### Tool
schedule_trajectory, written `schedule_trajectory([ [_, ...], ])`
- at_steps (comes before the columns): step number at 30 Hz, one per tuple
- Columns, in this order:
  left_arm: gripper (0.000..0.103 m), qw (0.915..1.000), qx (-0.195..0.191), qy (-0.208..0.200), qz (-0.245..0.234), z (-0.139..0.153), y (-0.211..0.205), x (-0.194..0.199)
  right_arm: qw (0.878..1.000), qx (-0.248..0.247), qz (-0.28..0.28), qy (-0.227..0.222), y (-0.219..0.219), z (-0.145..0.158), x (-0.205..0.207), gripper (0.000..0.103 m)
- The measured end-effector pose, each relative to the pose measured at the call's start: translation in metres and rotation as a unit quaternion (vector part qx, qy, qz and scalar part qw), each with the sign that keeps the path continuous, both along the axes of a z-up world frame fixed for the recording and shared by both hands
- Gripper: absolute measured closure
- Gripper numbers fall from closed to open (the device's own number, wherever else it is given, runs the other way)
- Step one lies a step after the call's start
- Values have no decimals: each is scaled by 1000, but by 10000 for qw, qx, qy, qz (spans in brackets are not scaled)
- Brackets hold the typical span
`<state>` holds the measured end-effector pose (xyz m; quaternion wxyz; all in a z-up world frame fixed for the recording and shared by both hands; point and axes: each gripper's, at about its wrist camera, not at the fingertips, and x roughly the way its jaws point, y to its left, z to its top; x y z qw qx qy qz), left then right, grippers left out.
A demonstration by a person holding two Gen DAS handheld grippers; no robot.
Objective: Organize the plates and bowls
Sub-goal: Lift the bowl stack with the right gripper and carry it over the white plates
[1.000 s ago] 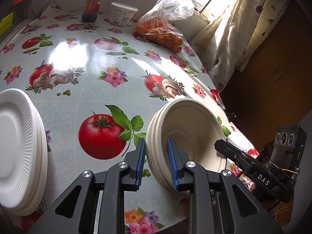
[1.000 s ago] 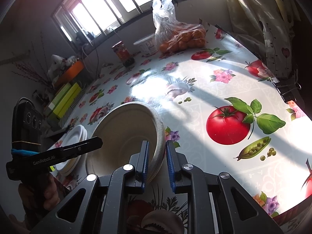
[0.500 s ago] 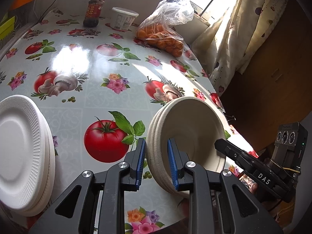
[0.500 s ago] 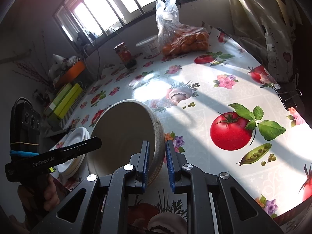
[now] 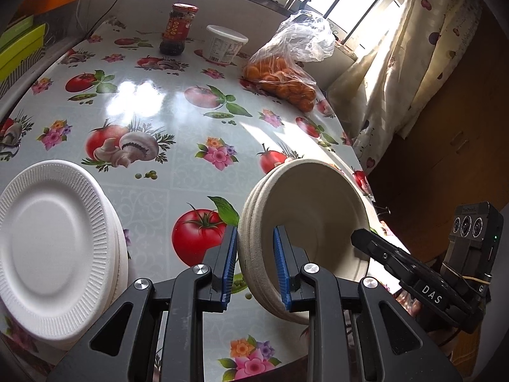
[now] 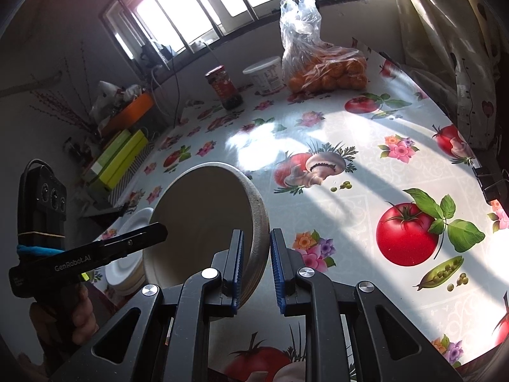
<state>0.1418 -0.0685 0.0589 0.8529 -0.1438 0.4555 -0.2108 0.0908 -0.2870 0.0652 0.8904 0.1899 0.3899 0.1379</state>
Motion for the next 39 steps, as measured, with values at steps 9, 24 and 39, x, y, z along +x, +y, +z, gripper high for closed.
schedule_trajectory([
  [9, 79, 9994, -45, 31, 354, 8, 32, 2, 9994, 47, 352, -19, 28, 8, 19, 86],
  [24, 79, 9954, 13, -40, 952, 20, 83, -4, 9954, 138, 943, -52, 77, 17, 46, 86],
  [39, 79, 9864, 88, 9, 1640, 21, 143, -14, 9871, 287, 1572, 63, 140, 19, 72, 86],
])
